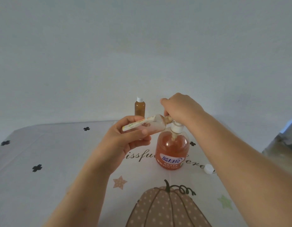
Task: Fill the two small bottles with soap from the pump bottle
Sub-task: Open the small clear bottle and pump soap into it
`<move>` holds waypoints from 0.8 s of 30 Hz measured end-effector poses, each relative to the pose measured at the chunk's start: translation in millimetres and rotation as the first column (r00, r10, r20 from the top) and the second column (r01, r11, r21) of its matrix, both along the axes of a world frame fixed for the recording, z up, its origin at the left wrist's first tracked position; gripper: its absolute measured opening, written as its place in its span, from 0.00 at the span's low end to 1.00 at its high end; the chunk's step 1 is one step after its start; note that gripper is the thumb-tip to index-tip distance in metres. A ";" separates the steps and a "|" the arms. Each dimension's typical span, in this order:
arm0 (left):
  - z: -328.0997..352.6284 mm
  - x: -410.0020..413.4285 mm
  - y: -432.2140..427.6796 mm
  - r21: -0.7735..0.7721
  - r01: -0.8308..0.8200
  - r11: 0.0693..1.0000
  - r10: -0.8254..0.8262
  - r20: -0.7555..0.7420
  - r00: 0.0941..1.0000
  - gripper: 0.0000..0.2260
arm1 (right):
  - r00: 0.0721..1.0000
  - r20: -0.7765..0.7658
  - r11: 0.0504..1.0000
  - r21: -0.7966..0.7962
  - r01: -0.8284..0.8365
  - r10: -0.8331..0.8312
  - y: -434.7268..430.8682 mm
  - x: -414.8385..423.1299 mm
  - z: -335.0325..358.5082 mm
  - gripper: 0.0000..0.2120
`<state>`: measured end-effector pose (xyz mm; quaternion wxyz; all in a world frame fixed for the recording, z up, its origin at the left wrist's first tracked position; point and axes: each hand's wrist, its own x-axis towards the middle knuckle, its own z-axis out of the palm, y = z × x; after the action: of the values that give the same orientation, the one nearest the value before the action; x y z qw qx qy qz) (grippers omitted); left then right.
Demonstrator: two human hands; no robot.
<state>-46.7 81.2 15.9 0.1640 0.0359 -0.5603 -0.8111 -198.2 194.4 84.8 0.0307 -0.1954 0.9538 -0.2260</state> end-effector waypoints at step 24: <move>4.6 2.9 3.0 0.036 -0.010 0.999 0.010 -0.017 1.000 0.13 | 0.995 -0.095 1.000 0.006 -0.029 0.030 2.9 7.7 13.2 0.17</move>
<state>-43.8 84.1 20.5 0.1723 0.0345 -0.5438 -0.8206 -190.4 197.3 98.0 -0.0109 -0.2200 0.9517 -0.2137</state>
